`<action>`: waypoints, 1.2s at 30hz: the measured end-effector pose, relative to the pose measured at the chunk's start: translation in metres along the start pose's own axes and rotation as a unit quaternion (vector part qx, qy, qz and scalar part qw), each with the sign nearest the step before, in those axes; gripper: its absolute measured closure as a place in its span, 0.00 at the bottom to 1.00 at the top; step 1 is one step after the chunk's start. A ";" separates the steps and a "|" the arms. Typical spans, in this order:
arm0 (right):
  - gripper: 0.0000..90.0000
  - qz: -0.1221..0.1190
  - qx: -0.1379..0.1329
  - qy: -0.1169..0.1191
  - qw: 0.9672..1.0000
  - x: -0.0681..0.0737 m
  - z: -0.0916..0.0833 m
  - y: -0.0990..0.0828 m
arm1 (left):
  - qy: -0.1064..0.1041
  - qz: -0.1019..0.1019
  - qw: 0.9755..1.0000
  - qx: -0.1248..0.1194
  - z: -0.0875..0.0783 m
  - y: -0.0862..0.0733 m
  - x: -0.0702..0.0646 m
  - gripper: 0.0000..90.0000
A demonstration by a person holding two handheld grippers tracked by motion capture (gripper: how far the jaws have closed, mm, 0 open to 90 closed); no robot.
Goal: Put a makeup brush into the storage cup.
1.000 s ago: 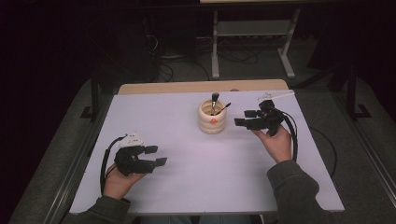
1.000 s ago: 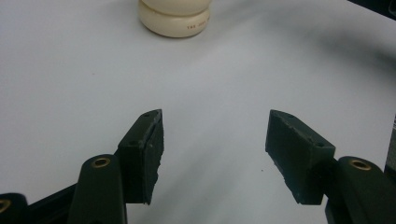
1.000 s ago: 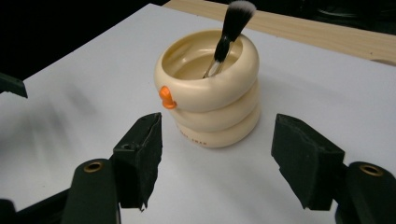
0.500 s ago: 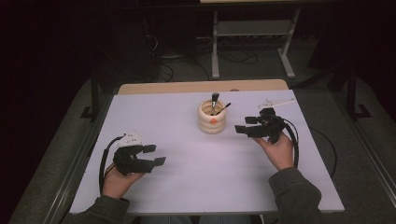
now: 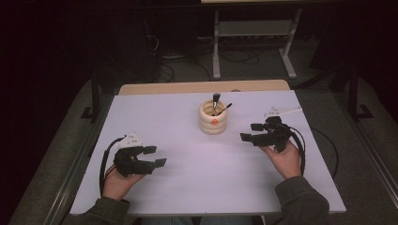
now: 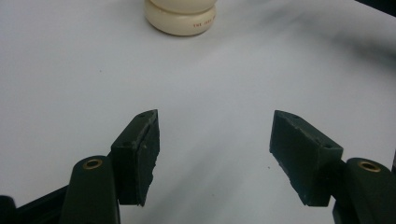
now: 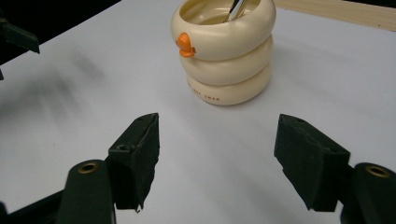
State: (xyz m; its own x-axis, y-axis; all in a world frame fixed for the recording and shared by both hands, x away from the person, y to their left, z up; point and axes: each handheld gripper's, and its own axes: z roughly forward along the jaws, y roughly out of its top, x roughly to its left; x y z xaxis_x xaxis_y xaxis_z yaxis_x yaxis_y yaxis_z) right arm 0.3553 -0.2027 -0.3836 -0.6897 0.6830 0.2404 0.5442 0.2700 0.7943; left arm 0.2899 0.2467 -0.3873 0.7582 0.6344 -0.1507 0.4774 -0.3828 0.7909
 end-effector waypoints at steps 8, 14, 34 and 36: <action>0.31 0.000 0.006 0.002 1.000 0.003 -0.002 -0.010 | 0.000 0.000 1.000 -0.003 -0.001 -0.002 0.000 0.37; 0.32 -0.001 0.003 0.006 1.000 0.009 -0.005 -0.018 | -0.003 0.000 1.000 0.001 0.001 -0.003 -0.002 0.36; 0.30 0.005 -0.004 0.004 1.000 0.016 -0.015 -0.047 | -0.003 0.002 1.000 0.008 -0.001 -0.016 -0.005 0.34; 0.30 0.007 -0.003 0.005 1.000 0.017 -0.016 -0.049 | -0.003 0.000 1.000 0.008 -0.001 -0.016 -0.006 0.34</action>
State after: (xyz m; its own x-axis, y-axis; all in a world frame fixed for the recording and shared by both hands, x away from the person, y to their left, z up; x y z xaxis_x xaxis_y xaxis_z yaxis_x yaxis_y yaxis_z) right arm 0.3088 -0.2151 -0.4092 -0.6861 0.6804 0.2574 0.5512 0.2552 0.7944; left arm 0.2774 0.2502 -0.3983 0.7613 0.6299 -0.1541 0.4836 -0.3932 0.7820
